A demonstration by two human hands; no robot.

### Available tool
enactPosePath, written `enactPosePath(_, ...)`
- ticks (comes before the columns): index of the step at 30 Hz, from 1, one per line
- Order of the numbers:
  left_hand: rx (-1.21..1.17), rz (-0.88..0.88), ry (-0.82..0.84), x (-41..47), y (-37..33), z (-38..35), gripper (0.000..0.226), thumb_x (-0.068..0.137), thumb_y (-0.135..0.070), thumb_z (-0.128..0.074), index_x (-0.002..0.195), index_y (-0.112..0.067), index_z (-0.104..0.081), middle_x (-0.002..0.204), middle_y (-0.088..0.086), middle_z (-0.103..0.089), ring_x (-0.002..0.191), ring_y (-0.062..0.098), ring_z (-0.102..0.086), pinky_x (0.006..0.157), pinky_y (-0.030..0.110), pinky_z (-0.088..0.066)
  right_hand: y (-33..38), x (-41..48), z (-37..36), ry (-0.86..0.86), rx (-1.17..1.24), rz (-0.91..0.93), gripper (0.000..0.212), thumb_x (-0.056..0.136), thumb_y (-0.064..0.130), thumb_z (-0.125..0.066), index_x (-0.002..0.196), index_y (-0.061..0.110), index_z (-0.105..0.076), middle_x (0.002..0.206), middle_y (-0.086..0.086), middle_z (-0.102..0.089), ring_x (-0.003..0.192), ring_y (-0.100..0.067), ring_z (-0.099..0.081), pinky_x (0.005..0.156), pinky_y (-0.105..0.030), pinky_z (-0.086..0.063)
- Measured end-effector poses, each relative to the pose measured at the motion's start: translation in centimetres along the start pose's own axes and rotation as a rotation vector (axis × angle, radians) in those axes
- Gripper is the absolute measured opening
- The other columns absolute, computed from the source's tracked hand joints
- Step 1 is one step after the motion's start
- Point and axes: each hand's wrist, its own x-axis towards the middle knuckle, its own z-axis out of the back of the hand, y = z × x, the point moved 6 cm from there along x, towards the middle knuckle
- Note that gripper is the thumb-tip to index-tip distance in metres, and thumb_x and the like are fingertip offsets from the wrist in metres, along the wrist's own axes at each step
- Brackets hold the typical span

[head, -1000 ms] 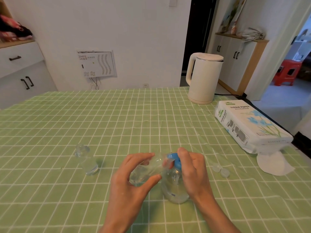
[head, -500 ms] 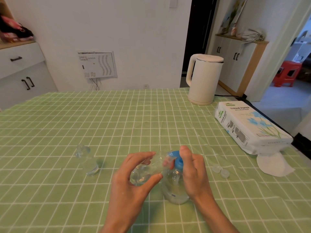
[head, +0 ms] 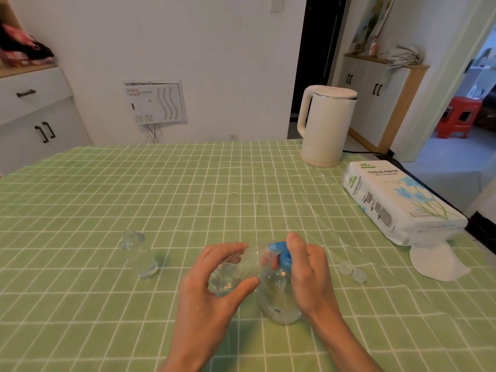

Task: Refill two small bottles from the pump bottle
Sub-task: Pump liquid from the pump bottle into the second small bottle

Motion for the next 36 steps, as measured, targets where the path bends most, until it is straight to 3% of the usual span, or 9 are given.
enactPosePath(5,-0.012,-0.004,-0.003,0.09,-0.27,0.01,0.046,0.073,-0.030,-0.088,0.115,-0.042,-0.073,0.114,-0.007,-0.075,0.114,0.018,-0.070,0.096,0.011,-0.048,0.12,-0.05,-0.13,-0.009,0.013,-0.012,0.069,0.092,0.068,-0.032,0.051,0.023,-0.065,0.074,-0.003,-0.080,0.076,-0.018,-0.076,0.085,-0.048,-0.057)
enactPosePath(10,-0.017,0.006,0.000,0.03,-0.25,0.04,0.046,0.074,-0.030,-0.093,0.115,-0.041,-0.074,0.114,-0.007,-0.075,0.111,0.017,-0.071,0.096,0.012,-0.049,0.00,0.00,0.01,-0.017,0.004,0.002,0.068,0.093,0.067,-0.032,0.050,0.025,-0.064,0.072,-0.005,-0.079,0.075,-0.027,-0.075,0.085,-0.055,-0.056)
enactPosePath(14,-0.014,0.013,0.003,0.04,-0.18,0.01,0.045,0.075,-0.030,-0.092,0.115,-0.040,-0.074,0.114,-0.007,-0.075,0.113,0.018,-0.071,0.096,0.013,-0.049,0.03,0.11,0.01,-0.010,0.005,0.009,0.067,0.095,0.064,-0.032,0.051,0.025,-0.065,0.071,-0.008,-0.078,0.078,-0.025,-0.075,0.087,-0.051,-0.056)
enactPosePath(19,0.002,0.006,0.007,0.04,0.01,0.03,0.045,0.072,-0.034,-0.087,0.114,-0.040,-0.074,0.112,-0.009,-0.075,0.113,0.016,-0.070,0.095,0.011,-0.048,0.16,0.20,0.15,-0.007,-0.023,0.006,0.058,0.091,0.055,-0.038,0.054,0.020,-0.066,0.065,-0.012,-0.074,0.067,-0.041,-0.065,0.072,-0.056,-0.055)
enactPosePath(23,-0.007,0.010,0.015,-0.03,0.17,-0.01,0.045,0.071,-0.034,-0.086,0.114,-0.041,-0.074,0.112,-0.008,-0.074,0.113,0.018,-0.069,0.096,0.012,-0.048,0.04,0.09,0.17,-0.005,-0.033,0.008,0.056,0.092,0.054,-0.037,0.056,0.026,-0.070,0.067,-0.005,-0.076,0.066,-0.037,-0.067,0.071,-0.055,-0.056)
enactPosePath(27,-0.036,0.015,0.013,0.04,0.02,-0.07,0.044,0.072,-0.034,-0.086,0.115,-0.039,-0.074,0.115,-0.008,-0.075,0.114,0.016,-0.071,0.096,0.011,-0.049,-0.35,0.05,0.08,-0.011,-0.030,-0.009,0.067,0.094,0.066,-0.032,0.054,0.024,-0.065,0.074,-0.003,-0.080,0.073,-0.036,-0.072,0.080,-0.057,-0.056)
enactPosePath(32,-0.032,0.017,0.013,0.13,-0.12,-0.02,0.045,0.075,-0.030,-0.092,0.115,-0.040,-0.074,0.115,-0.006,-0.075,0.113,0.017,-0.071,0.096,0.012,-0.049,-0.39,0.02,-0.09,0.000,-0.012,-0.019,0.076,0.093,0.070,-0.032,0.056,0.014,-0.069,0.072,-0.002,-0.079,0.075,-0.017,-0.076,0.085,-0.051,-0.057)
enactPosePath(36,-0.035,0.014,0.010,0.09,-0.23,0.01,0.045,0.075,-0.031,-0.091,0.115,-0.042,-0.074,0.114,-0.007,-0.075,0.115,0.017,-0.071,0.097,0.013,-0.049,-0.19,0.04,-0.09,-0.005,-0.002,0.008,0.075,0.094,0.068,-0.032,0.055,0.014,-0.067,0.071,-0.005,-0.079,0.075,-0.022,-0.075,0.084,-0.053,-0.057)
